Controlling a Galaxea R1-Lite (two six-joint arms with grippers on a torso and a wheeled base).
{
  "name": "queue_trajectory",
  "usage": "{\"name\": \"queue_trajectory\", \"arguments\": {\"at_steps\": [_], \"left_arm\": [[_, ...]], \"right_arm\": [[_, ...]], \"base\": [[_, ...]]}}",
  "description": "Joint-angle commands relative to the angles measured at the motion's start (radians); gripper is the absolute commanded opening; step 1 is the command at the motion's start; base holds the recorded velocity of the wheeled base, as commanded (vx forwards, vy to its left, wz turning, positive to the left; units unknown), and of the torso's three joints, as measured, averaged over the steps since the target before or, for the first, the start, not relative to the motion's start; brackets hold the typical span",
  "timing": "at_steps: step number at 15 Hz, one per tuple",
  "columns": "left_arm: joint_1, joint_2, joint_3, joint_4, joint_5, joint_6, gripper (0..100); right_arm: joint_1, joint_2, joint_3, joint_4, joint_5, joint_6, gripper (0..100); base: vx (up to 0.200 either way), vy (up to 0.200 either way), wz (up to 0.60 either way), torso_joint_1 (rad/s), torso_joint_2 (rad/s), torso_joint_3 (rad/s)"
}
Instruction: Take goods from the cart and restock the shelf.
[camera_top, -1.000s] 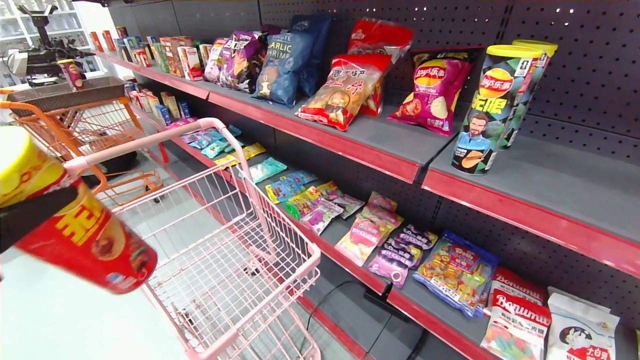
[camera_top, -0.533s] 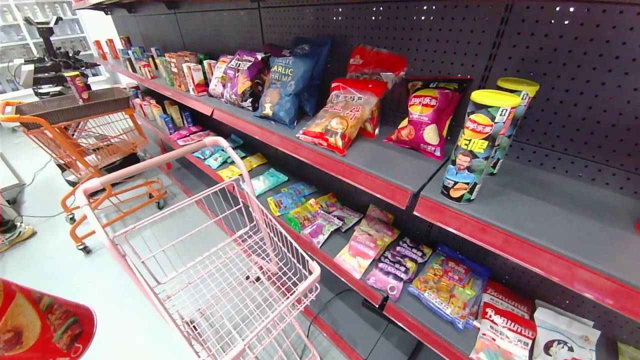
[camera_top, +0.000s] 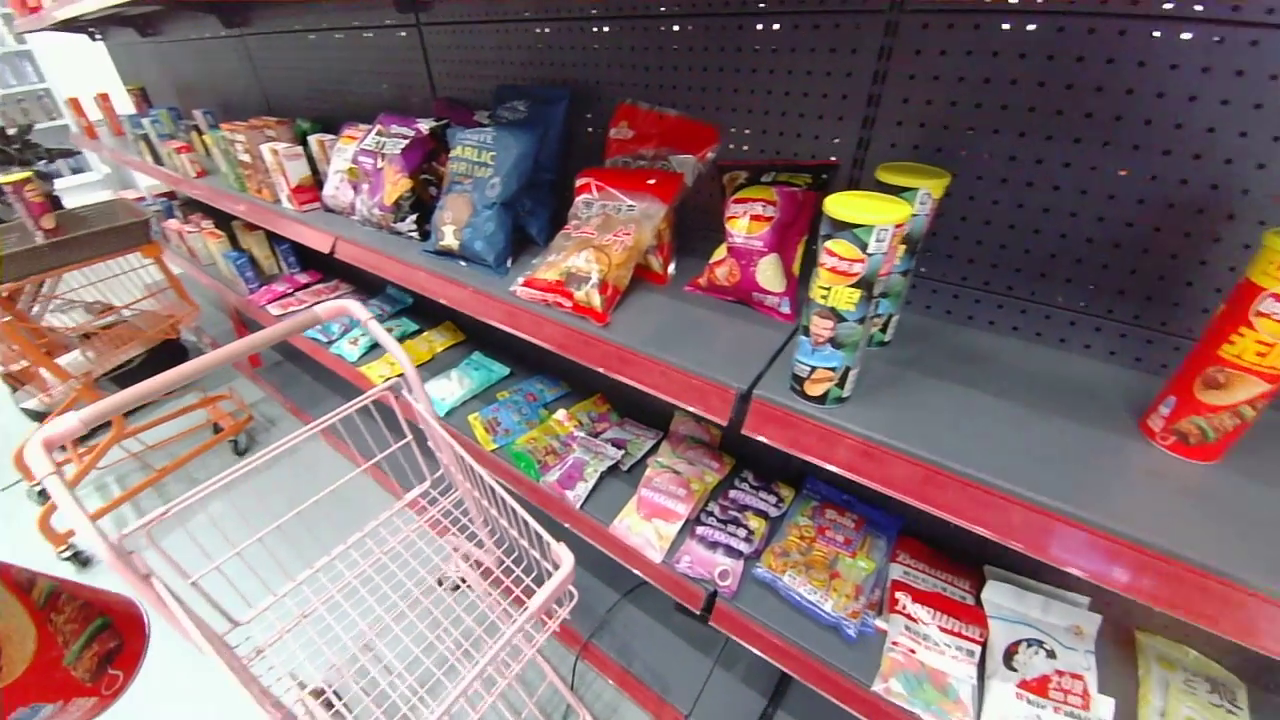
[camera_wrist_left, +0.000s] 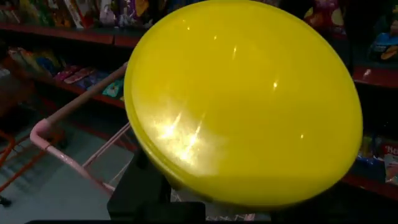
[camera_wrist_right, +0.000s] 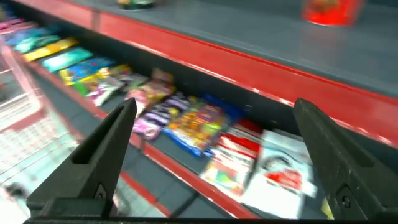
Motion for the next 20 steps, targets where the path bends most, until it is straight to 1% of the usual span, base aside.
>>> {"name": "queue_trajectory", "arguments": {"at_steps": [1,2,3,4,5,6,12,13,20], "left_arm": [[0.000,0.010,-0.001,-0.010,0.007,0.016,0],[0.000,0.010,-0.002,-0.013,0.007,0.022,0],[0.000,0.010,-0.001,-0.013,0.016,0.056,0],[0.000,0.010,-0.001,-0.013,0.022,0.070,0],[0.000,0.012,-0.001,-0.013,0.025,0.094,0],[0.000,0.010,-0.001,-0.013,0.028,0.100,0],[0.002,0.009,-0.001,-0.013,0.044,0.100,0],[0.000,0.007,-0.001,-0.013,0.042,0.100,0],[0.000,-0.003,0.006,-0.012,0.041,0.102,0]], "right_arm": [[0.000,0.001,0.000,0.000,0.000,-0.001,100],[0.000,0.001,0.000,0.000,0.000,-0.001,100],[0.000,0.001,0.000,0.000,0.000,-0.003,100],[0.000,0.001,0.000,0.000,0.000,-0.003,100],[0.000,0.001,0.000,0.000,0.000,-0.004,100],[0.000,0.001,0.000,0.000,0.000,-0.004,100],[0.000,0.001,0.000,0.000,0.002,-0.006,100],[0.000,0.001,0.000,0.000,0.002,-0.007,100],[0.000,0.001,0.002,0.000,0.002,-0.007,100]], "base": [[0.000,0.000,-0.60,-0.007,0.00,0.007],[0.000,0.000,-0.60,-0.002,0.00,0.002],[0.000,0.000,-0.60,0.007,0.00,0.002],[0.000,0.000,-0.60,0.002,0.00,0.002],[0.000,0.000,-0.60,0.007,0.00,0.002],[0.000,0.000,-0.60,0.002,0.00,-0.002],[0.000,0.000,-0.60,0.005,0.00,0.002],[0.000,0.000,0.00,0.000,0.00,0.000],[0.200,0.000,0.00,-0.002,0.00,0.001]]}}
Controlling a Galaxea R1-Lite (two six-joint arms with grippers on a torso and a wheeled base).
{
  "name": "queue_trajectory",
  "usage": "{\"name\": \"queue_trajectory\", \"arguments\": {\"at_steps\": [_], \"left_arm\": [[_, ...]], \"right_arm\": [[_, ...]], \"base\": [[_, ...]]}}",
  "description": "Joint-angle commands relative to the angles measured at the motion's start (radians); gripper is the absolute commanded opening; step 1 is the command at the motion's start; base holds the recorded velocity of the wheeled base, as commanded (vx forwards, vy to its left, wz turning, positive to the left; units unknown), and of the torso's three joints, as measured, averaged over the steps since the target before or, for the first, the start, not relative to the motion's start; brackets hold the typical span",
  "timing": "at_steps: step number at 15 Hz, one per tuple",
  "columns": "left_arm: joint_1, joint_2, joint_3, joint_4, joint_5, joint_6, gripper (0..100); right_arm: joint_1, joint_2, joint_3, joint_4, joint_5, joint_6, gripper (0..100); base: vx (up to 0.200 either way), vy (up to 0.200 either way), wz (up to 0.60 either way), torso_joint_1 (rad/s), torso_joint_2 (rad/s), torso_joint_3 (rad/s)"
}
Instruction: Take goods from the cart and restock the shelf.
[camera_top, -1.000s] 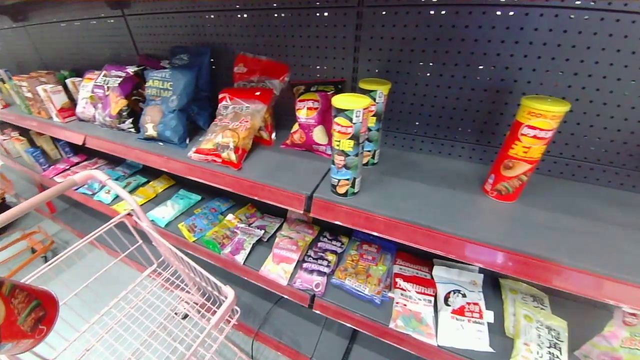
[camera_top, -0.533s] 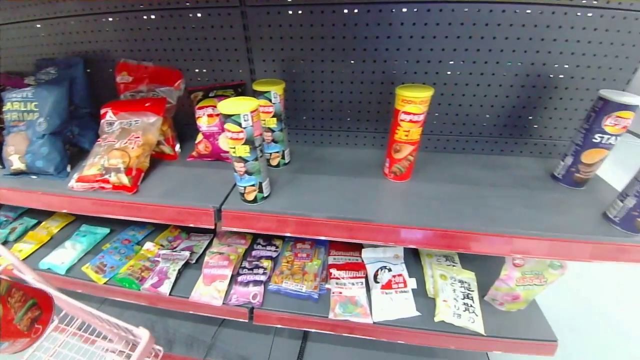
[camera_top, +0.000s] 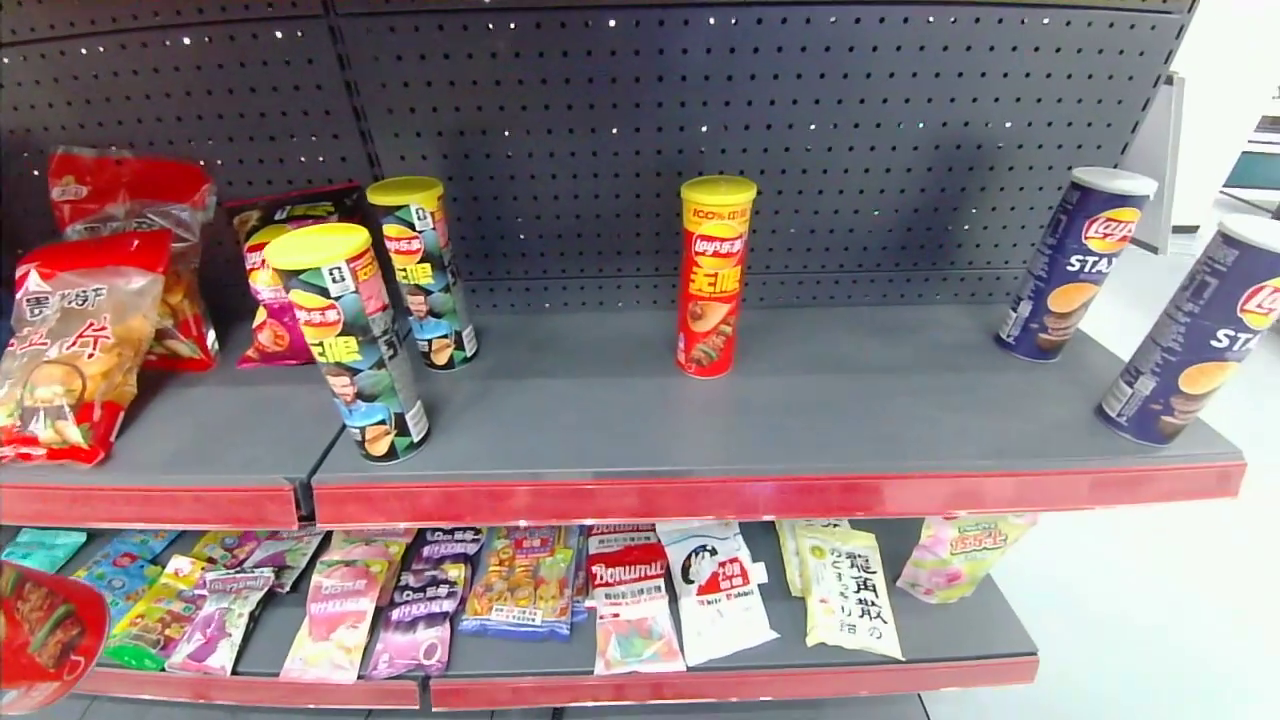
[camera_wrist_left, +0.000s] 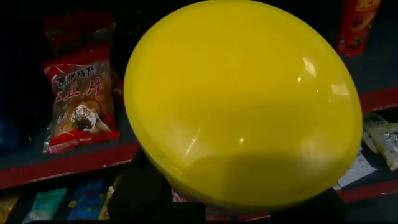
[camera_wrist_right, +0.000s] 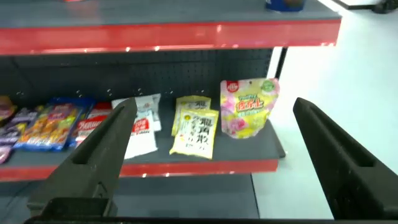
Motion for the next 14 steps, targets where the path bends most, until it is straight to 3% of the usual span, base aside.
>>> {"name": "queue_trajectory", "arguments": {"at_steps": [1,7,8,10,12,14], "left_arm": [[0.001,0.002,-0.001,-0.003,0.000,0.000,0],[0.001,-0.030,0.003,0.001,0.000,0.001,0],[0.001,-0.093,0.033,0.005,0.000,0.031,0],[0.001,-0.147,0.050,0.019,0.006,0.041,0],[0.001,-0.171,0.050,0.034,0.004,0.037,0],[0.002,-0.168,0.047,0.034,0.019,0.034,0]], "right_arm": [[0.001,0.001,0.000,0.000,0.000,0.001,100],[0.001,0.001,0.000,0.000,0.000,-0.001,100],[0.002,0.002,0.000,0.000,0.009,-0.008,100],[0.002,0.001,-0.014,-0.012,0.029,-0.041,100],[0.018,0.343,-0.356,-0.006,0.096,-0.021,100],[0.085,0.538,-0.495,-0.003,0.184,-0.065,100]], "base": [[0.200,0.000,0.00,0.007,0.00,-0.002],[0.000,0.000,0.00,0.000,0.00,0.000],[0.000,0.000,0.00,0.000,0.00,0.000],[0.000,0.000,0.00,0.000,0.00,0.000],[0.000,0.000,0.00,0.000,0.00,0.000],[0.000,0.000,0.00,0.000,0.00,0.000]]}}
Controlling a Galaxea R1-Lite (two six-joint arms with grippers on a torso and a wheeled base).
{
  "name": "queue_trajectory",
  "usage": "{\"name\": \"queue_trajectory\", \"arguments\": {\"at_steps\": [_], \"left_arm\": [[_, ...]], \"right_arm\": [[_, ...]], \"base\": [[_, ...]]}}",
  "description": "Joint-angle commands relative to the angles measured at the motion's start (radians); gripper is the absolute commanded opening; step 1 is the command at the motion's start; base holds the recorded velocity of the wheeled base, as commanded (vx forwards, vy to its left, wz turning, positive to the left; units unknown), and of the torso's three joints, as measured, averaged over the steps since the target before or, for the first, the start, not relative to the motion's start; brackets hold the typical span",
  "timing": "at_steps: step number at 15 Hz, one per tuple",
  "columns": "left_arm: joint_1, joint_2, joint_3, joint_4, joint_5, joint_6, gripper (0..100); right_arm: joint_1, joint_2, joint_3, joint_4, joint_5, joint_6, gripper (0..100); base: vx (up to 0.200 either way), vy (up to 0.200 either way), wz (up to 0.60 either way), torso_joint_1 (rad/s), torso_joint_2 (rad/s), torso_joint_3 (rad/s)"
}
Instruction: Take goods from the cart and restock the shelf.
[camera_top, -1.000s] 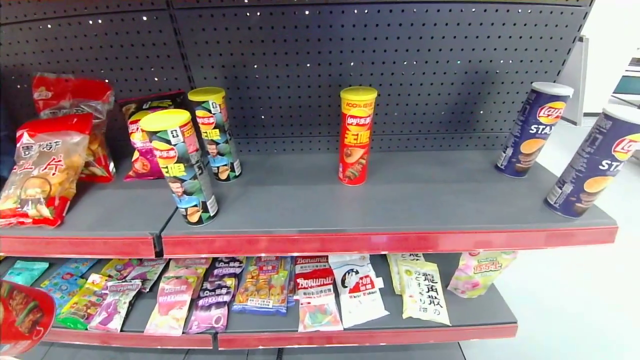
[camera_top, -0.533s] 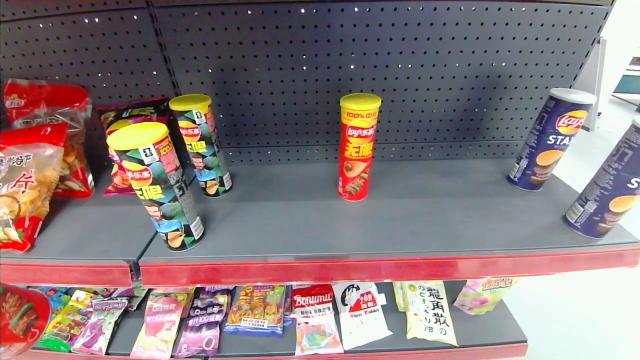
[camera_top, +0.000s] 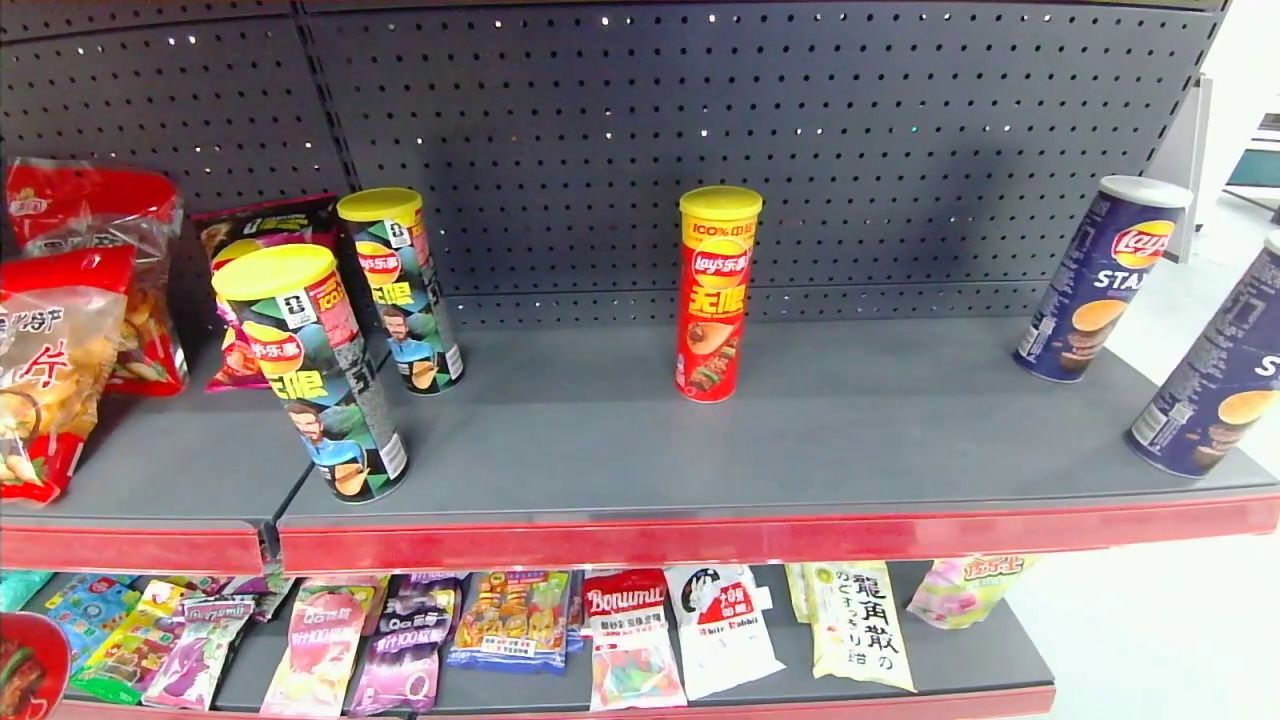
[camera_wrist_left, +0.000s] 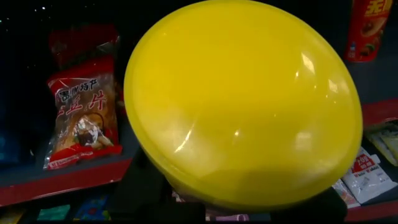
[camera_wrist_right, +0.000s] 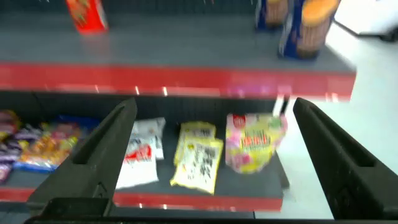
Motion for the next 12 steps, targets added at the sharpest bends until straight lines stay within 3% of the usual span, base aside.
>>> {"name": "queue_trajectory", "arguments": {"at_steps": [1,2,5,6,9,12], "left_arm": [[0.001,-0.017,0.002,0.000,0.014,0.000,0],[-0.001,-0.024,0.011,0.002,0.029,0.000,0],[-0.001,-0.019,0.016,0.000,0.034,-0.003,0],[-0.013,-0.019,0.023,0.000,0.019,-0.046,0],[-0.016,-0.034,0.035,0.000,0.042,-0.063,0],[-0.016,-0.019,0.035,0.000,0.062,-0.063,0]], "right_arm": [[0.103,0.456,-0.309,0.003,0.140,-0.084,100],[0.160,0.579,-0.329,-0.013,0.160,-0.160,100],[0.347,0.806,-0.426,-0.053,0.164,-0.146,100],[0.382,0.925,-0.478,-0.099,0.166,-0.117,100],[0.387,1.215,-0.624,-0.277,0.227,-0.062,100],[0.366,1.441,-0.818,-0.298,0.240,-0.062,100]], "base": [[0.000,0.000,0.00,0.000,0.00,0.000],[0.000,0.000,0.00,0.000,0.00,0.000],[0.000,0.000,0.00,0.000,0.00,0.000],[0.000,0.000,0.00,0.000,0.00,0.000],[0.000,0.000,0.00,0.000,0.00,0.000],[0.000,0.000,0.00,0.000,0.00,0.000]]}}
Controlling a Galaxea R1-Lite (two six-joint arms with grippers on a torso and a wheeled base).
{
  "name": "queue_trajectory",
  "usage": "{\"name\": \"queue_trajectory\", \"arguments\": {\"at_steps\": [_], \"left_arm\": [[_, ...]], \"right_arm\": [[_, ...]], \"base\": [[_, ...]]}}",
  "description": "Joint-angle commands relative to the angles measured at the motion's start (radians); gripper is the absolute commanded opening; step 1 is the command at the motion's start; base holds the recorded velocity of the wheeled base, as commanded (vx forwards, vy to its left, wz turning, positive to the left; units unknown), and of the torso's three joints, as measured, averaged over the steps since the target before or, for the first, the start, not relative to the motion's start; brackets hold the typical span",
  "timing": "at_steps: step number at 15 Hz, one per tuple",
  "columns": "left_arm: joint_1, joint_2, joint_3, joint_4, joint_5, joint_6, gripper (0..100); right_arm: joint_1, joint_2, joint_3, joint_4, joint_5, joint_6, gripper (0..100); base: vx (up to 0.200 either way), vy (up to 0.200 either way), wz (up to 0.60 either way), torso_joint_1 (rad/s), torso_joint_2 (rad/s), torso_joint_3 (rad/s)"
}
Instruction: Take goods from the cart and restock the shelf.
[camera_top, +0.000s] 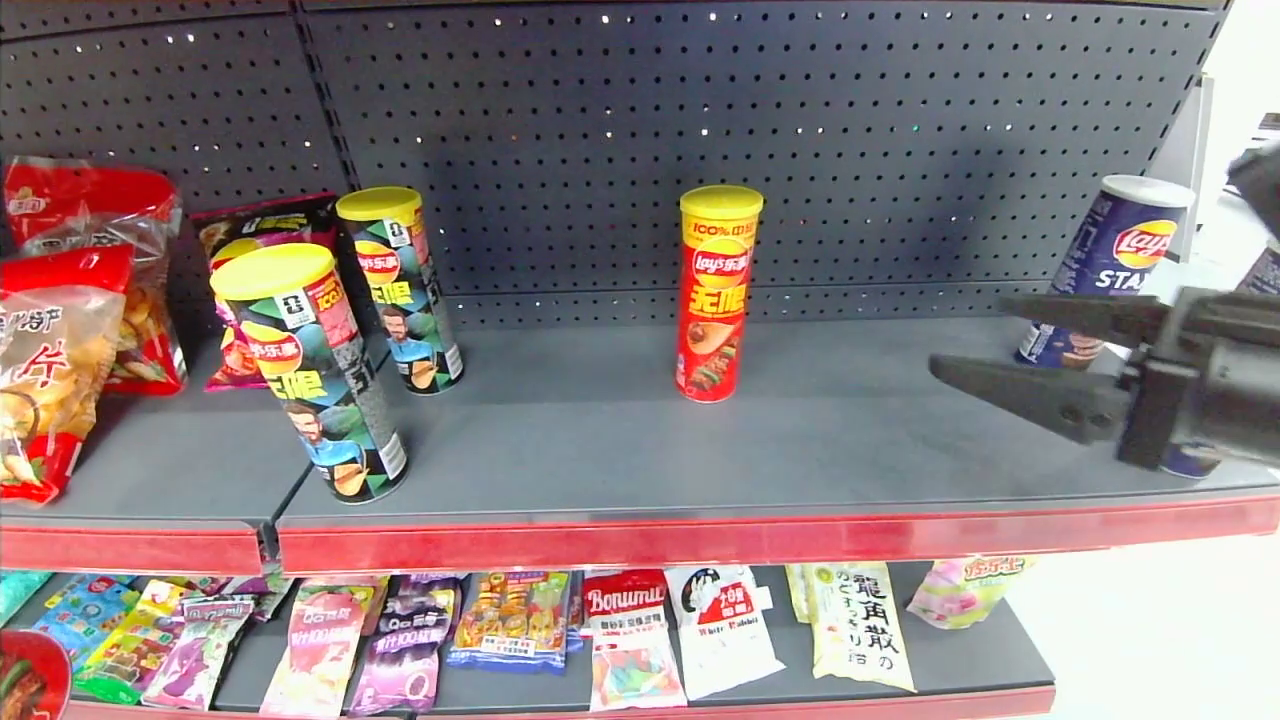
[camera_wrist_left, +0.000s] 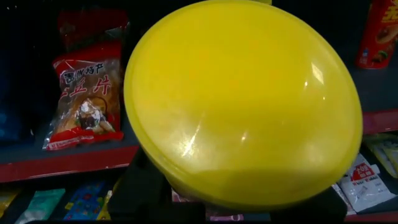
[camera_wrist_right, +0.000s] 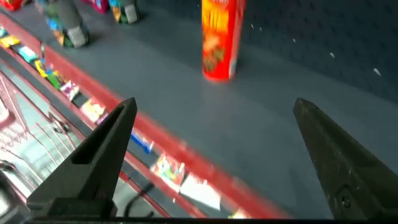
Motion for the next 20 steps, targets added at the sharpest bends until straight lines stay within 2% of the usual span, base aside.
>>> {"name": "queue_trajectory", "arguments": {"at_steps": [1,6,11,16,20], "left_arm": [[-0.001,0.008,0.002,0.000,0.001,-0.003,0],[-0.002,0.020,0.007,0.000,0.001,-0.041,0],[-0.002,0.020,0.018,0.000,0.001,-0.043,0],[-0.002,0.020,0.015,0.000,0.002,-0.041,0],[-0.002,0.020,0.018,0.000,0.002,-0.043,0]], "right_arm": [[-0.009,0.347,-0.241,-0.043,0.020,0.011,100],[-0.022,0.511,-0.381,-0.045,0.057,0.013,100],[-0.009,0.608,-0.501,-0.046,0.072,0.013,100],[0.030,0.625,-0.522,-0.048,0.092,0.011,100],[0.038,0.694,-0.625,-0.048,0.090,0.011,100]], "base": [[0.000,0.000,0.00,0.000,0.00,0.000],[0.000,0.000,0.00,0.000,0.00,0.000],[0.000,0.000,0.00,0.000,0.00,0.000],[0.000,0.000,0.00,0.000,0.00,0.000],[0.000,0.000,0.00,0.000,0.00,0.000]]}}
